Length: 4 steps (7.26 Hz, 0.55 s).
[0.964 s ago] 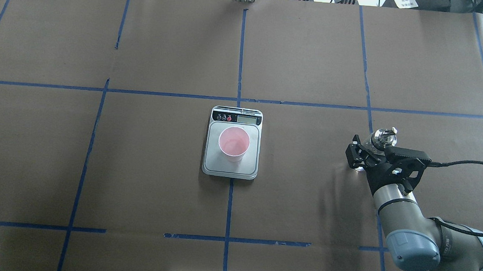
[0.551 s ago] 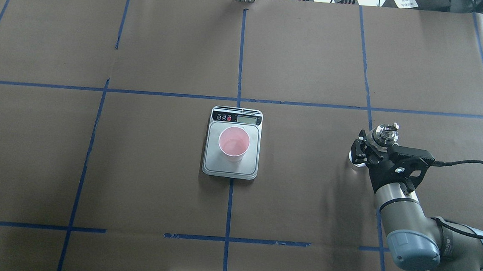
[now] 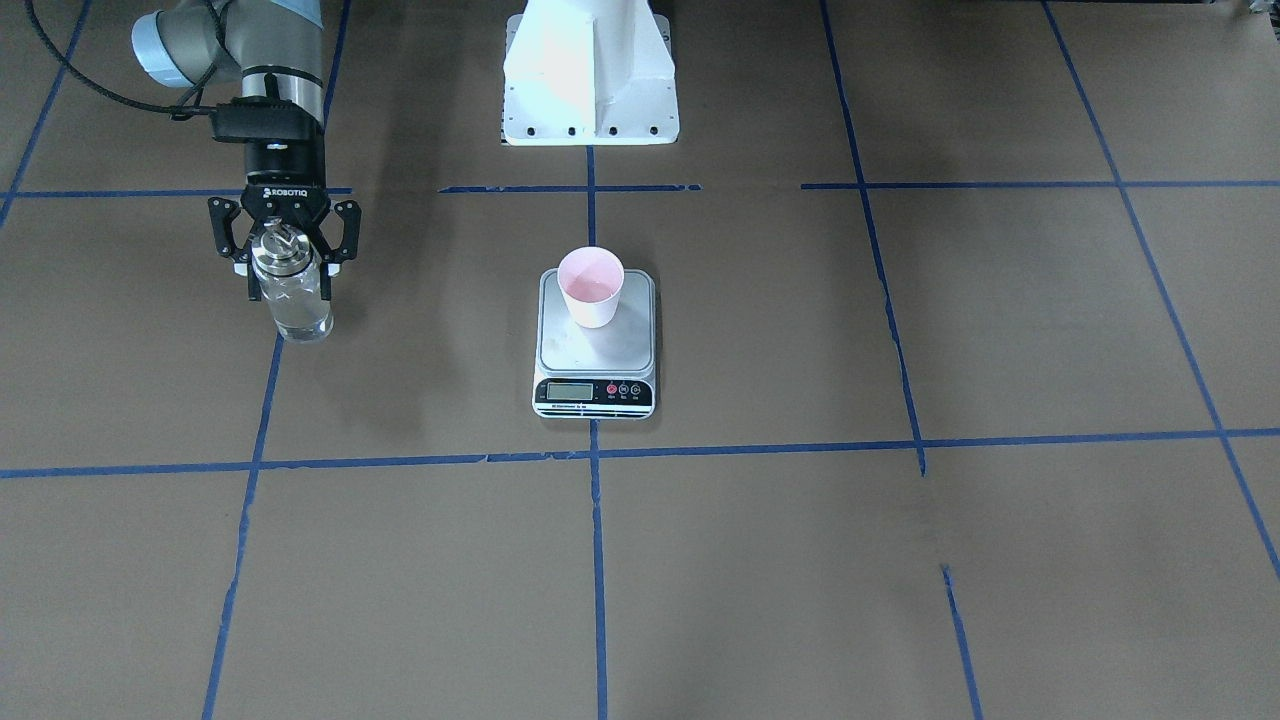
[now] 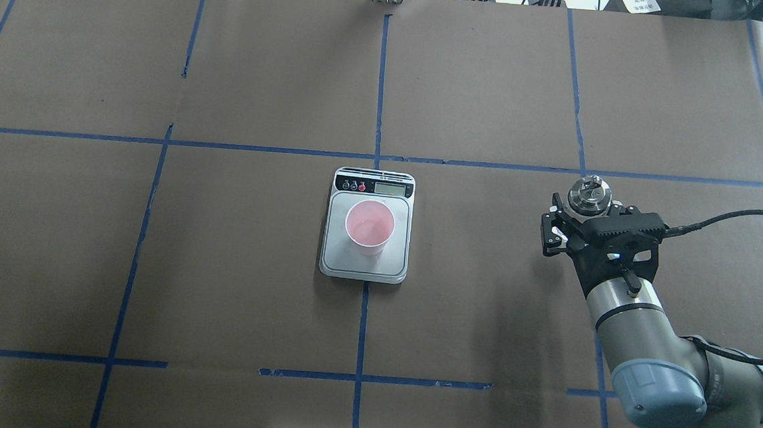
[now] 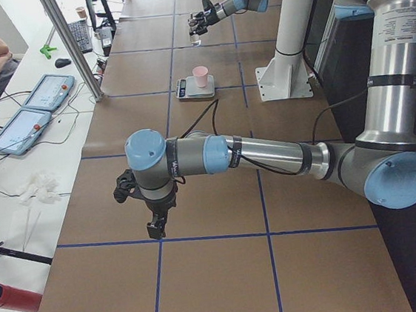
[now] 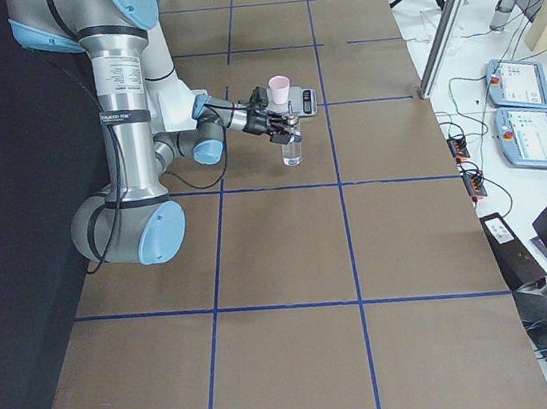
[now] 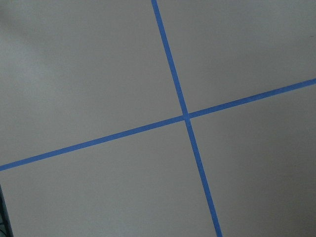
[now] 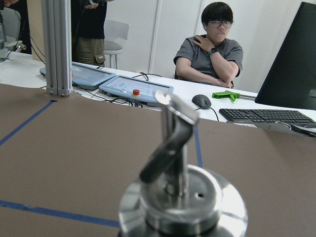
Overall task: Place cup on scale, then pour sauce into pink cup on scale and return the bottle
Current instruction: 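Lift the glass bottle with the right gripper and move toward the scale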
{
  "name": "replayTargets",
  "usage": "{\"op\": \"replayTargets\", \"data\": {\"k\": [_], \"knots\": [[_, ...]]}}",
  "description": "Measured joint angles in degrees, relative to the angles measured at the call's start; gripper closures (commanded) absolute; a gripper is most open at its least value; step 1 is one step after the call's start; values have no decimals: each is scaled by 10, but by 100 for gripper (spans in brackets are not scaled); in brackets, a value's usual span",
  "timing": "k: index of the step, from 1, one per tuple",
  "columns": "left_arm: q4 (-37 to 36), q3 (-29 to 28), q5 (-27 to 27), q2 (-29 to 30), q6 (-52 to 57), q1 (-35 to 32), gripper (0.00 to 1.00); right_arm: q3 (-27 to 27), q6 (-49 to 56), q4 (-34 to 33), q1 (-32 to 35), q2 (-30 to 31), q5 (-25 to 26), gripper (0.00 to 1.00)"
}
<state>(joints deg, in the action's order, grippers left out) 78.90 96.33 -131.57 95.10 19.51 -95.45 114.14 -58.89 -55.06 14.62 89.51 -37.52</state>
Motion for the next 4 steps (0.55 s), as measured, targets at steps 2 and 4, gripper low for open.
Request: {"op": "replayTargets", "data": {"k": [2,4], "knots": [[-2,0,0,0,-1,0,0,2,76,-3,2,-53,-13,100],[-2,0,-1,-10,-3,0,0,-4,104,-7,4,-75,-17,100]]}}
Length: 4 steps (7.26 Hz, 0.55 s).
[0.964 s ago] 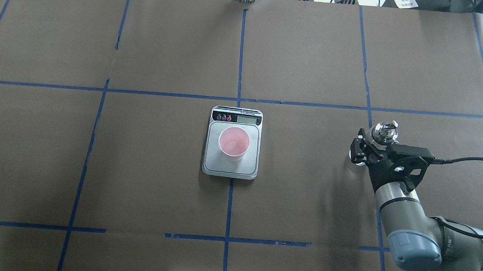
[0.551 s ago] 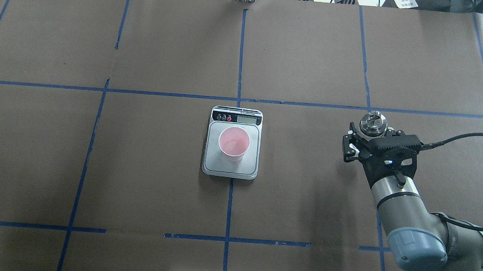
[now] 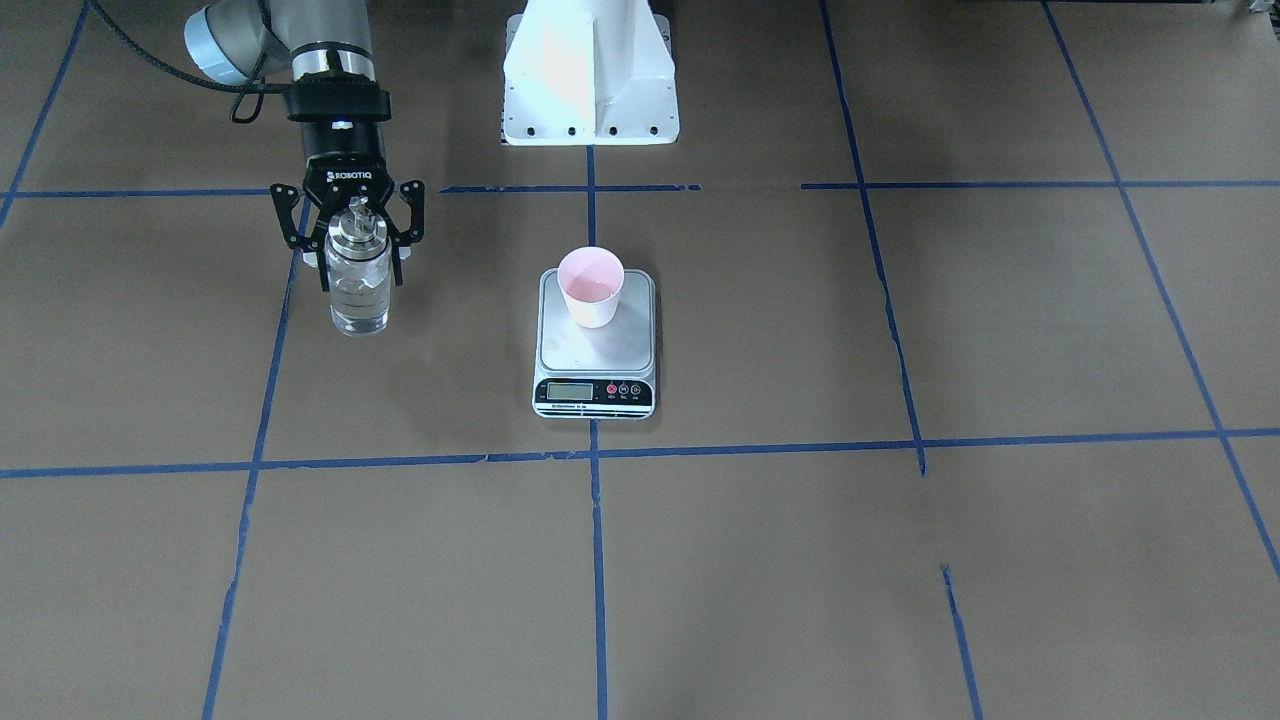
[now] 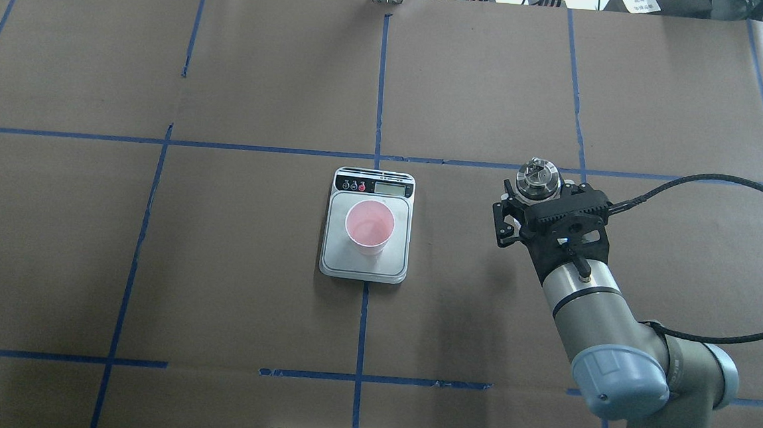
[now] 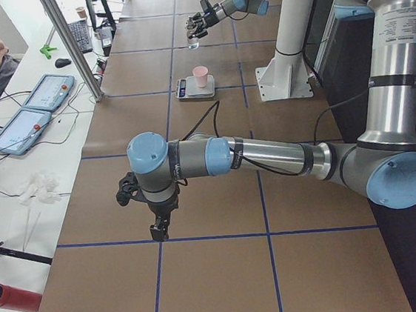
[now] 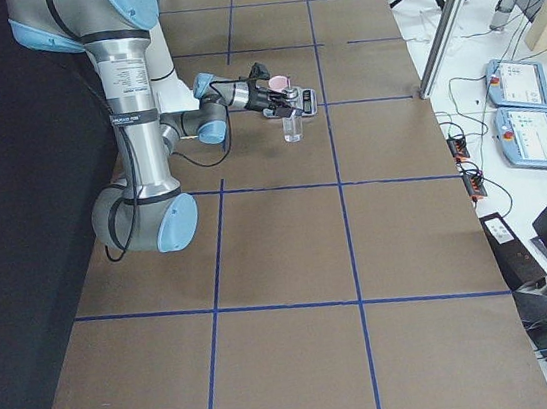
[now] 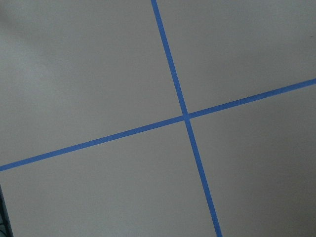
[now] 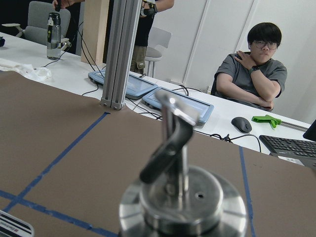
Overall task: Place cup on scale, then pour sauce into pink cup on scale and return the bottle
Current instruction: 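Lift the glass bottle with the right gripper and move toward the scale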
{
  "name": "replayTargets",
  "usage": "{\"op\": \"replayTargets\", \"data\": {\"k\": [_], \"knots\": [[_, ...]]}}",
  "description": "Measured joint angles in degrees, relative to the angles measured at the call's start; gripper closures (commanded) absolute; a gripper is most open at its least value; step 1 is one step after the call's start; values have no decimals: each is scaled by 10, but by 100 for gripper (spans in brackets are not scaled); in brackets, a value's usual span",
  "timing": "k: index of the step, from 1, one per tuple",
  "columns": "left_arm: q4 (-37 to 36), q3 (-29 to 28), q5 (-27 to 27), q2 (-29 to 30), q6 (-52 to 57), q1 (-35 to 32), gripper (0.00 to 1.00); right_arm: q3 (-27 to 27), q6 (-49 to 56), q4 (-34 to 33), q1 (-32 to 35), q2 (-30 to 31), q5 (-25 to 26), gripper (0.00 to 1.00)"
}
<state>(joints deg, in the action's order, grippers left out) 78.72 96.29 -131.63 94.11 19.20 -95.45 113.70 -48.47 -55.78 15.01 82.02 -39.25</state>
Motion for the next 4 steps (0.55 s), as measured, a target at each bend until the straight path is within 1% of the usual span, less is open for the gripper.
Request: {"op": "replayTargets", "data": {"k": [3,4], "knots": [[13,-3,-14,-24,0,1,0,-10,44,-20,0,-5,-2,100],[23,-3,-20,-34,1,2,0,-10,76,-31,0,-8,-1,100]]}}
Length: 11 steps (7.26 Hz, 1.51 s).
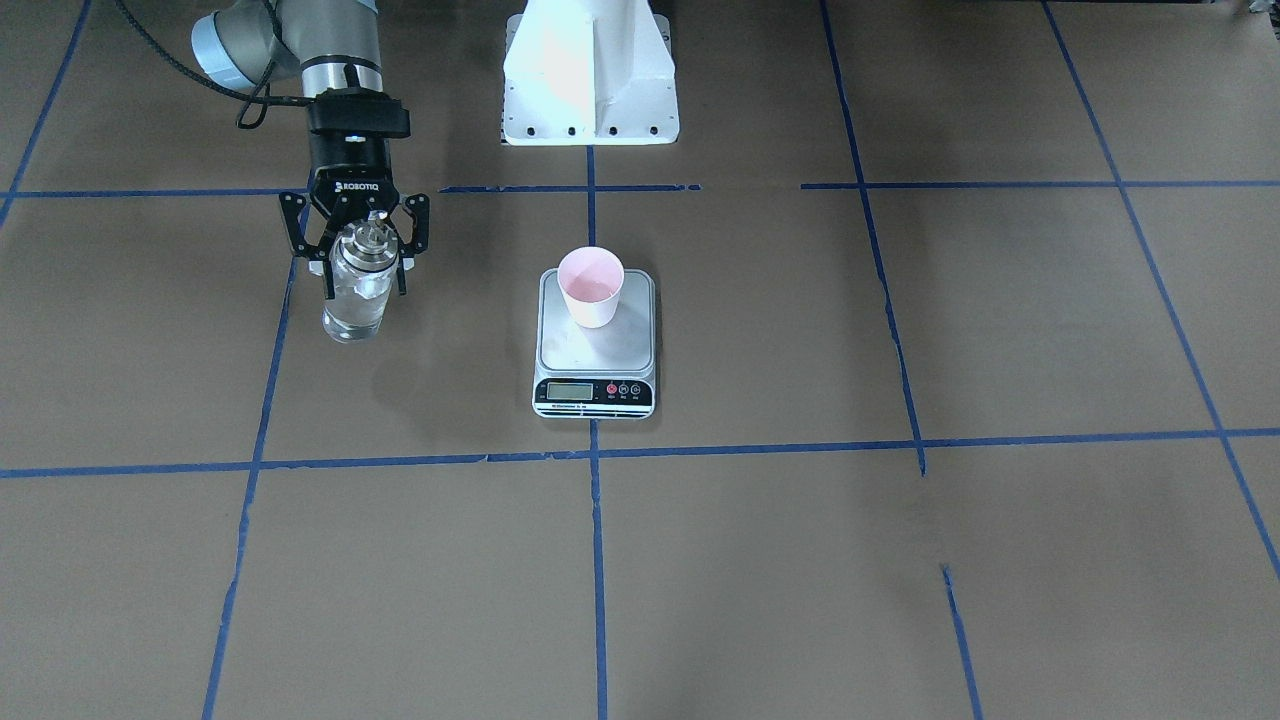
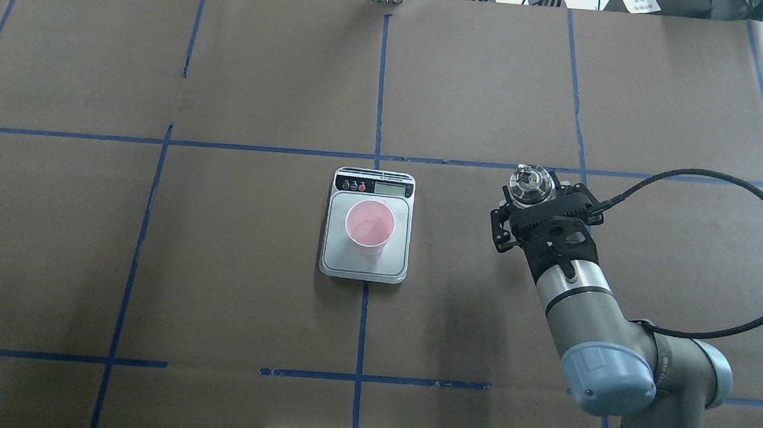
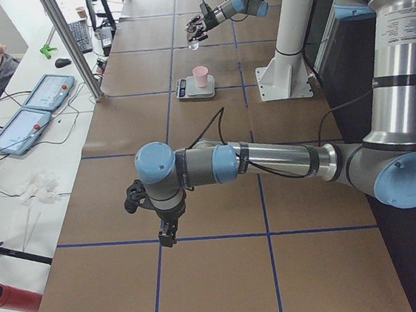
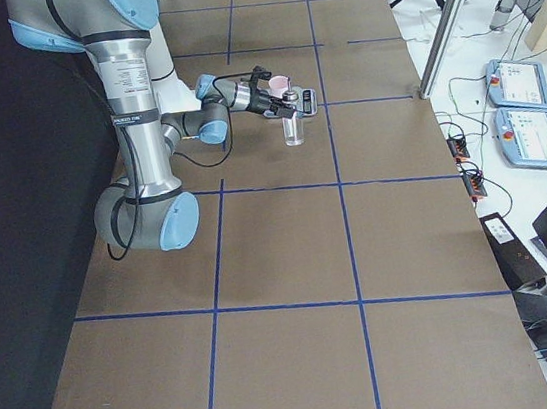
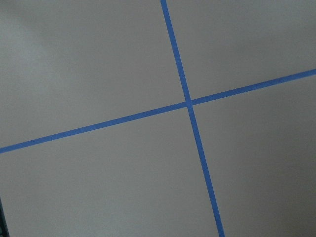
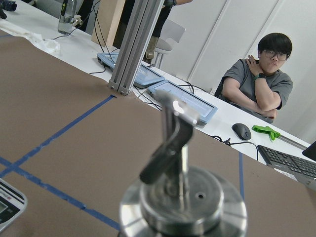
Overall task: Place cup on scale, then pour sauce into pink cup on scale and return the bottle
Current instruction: 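Lift the glass bottle with the right gripper and move toward the scale, then tilt the bottle with the right gripper, spout over the pink cup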
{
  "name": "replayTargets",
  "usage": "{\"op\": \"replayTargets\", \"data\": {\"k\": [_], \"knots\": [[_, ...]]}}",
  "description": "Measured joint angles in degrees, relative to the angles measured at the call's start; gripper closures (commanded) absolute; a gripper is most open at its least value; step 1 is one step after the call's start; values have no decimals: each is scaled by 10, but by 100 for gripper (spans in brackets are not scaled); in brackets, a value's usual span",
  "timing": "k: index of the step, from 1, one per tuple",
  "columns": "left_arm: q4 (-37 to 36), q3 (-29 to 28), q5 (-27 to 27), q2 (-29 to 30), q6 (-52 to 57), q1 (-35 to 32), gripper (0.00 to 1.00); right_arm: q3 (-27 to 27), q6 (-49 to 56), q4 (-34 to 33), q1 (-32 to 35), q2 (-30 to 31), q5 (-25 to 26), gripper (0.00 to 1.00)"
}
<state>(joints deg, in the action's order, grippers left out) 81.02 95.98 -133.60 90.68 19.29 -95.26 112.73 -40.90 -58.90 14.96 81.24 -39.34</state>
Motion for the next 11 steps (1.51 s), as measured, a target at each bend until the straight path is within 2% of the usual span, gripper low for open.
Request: {"op": "replayTargets", "data": {"k": [4,5,7,8,11], "knots": [[15,-1,-4,-16,2,3,0,1,141,-71,4,-44,28,100],[15,0,-4,-17,2,3,0,0,169,-133,3,-75,46,100],[16,2,-5,-17,2,3,0,-9,189,-299,-1,-150,78,100],[16,3,-5,-17,2,3,0,-28,191,-352,-2,-183,88,100],[17,3,-5,-16,2,3,0,-80,249,-386,-4,-212,109,100]]}}
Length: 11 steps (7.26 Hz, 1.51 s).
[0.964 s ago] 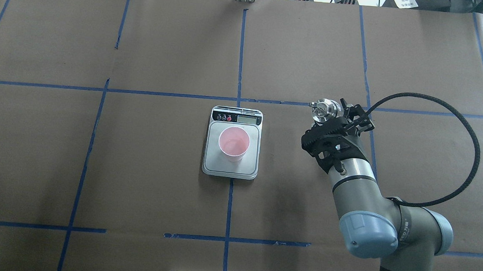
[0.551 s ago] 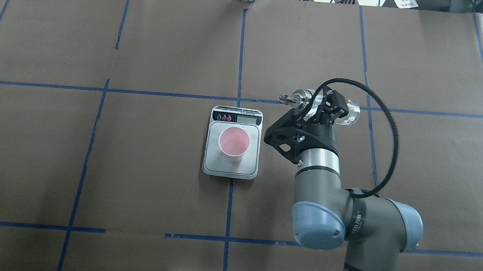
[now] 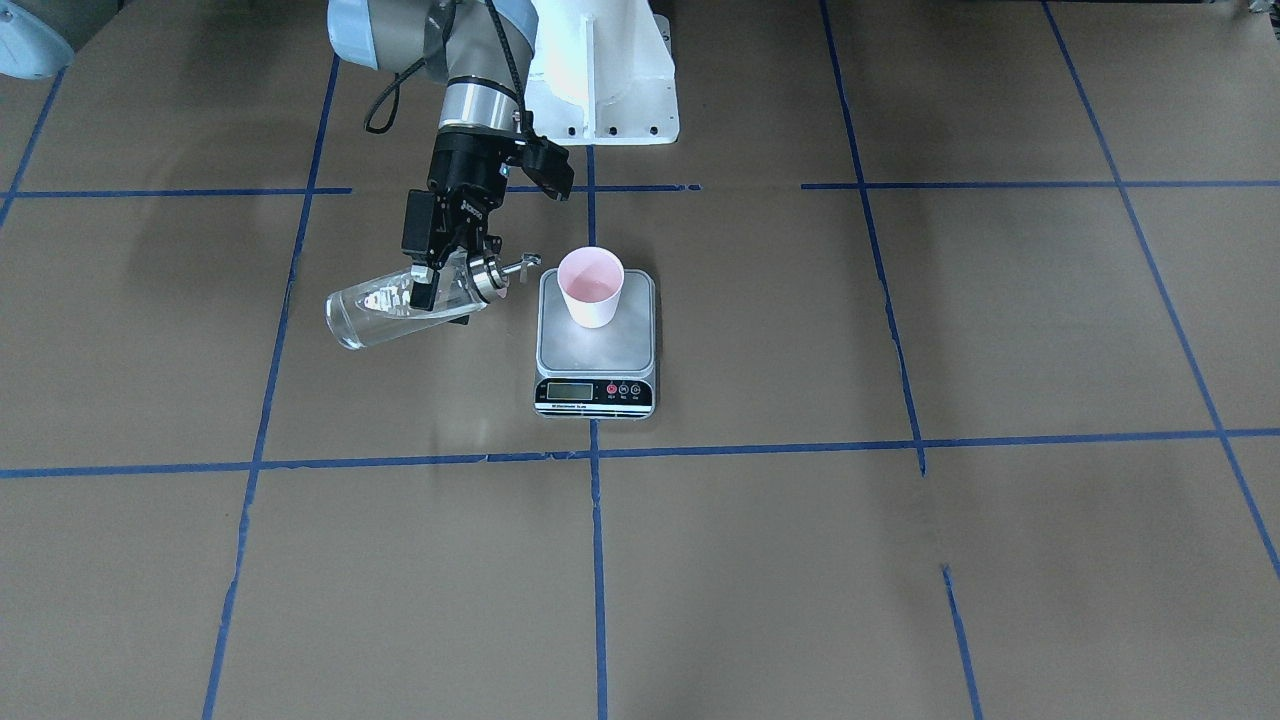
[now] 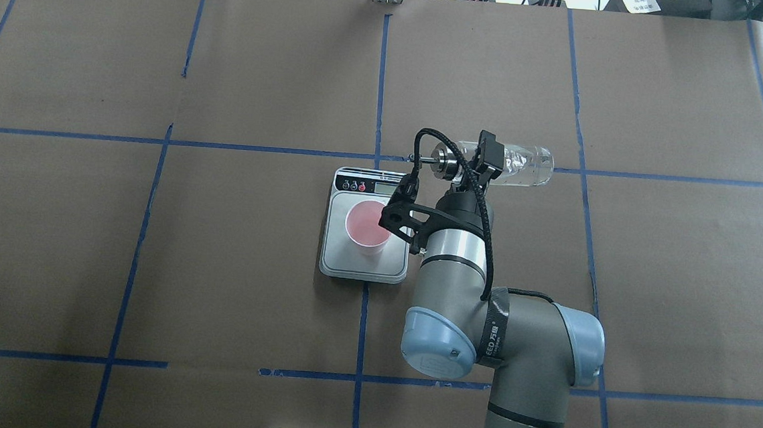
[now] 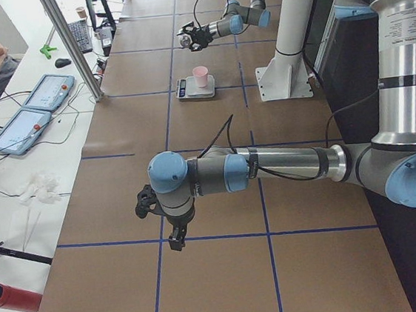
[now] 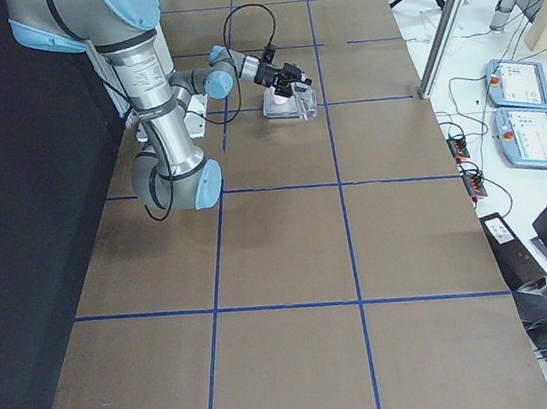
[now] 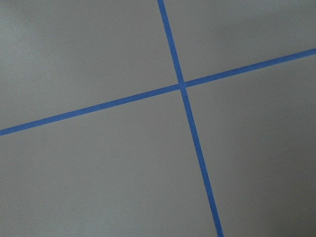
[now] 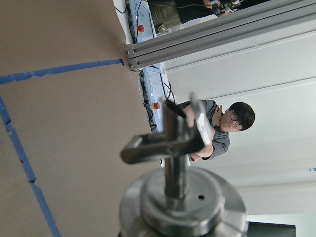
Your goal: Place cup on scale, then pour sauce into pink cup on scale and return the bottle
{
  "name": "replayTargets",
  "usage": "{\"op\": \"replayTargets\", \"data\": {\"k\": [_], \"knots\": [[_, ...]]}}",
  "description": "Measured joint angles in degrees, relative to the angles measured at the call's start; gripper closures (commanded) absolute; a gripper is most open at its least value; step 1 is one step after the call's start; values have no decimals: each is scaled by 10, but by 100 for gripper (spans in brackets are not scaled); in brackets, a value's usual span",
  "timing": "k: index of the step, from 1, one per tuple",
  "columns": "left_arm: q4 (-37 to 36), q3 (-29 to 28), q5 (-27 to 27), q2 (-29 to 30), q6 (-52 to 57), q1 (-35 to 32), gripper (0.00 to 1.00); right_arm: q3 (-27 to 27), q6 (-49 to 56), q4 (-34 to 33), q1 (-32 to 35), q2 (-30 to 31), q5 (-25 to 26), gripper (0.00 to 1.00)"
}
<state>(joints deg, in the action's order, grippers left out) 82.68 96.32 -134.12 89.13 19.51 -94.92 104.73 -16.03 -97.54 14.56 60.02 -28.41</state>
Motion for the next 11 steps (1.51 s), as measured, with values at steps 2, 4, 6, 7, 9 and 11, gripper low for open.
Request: {"op": "replayTargets", "data": {"k": [2,4,6,7,9,11], "knots": [[0,0,0,2,0,1,0,-25,43,-1,-5,-8,18,100],[-1,0,0,5,-1,1,0,-60,107,0,-11,-33,48,100],[-1,0,0,5,-1,1,0,-69,144,0,-23,-36,77,100],[-1,0,0,5,-1,1,0,-70,159,0,-29,-34,93,100],[-1,0,0,5,-1,1,0,-71,174,-1,-38,-27,115,100],[-1,0,0,5,-1,1,0,-72,178,0,-41,-23,121,100]]}}
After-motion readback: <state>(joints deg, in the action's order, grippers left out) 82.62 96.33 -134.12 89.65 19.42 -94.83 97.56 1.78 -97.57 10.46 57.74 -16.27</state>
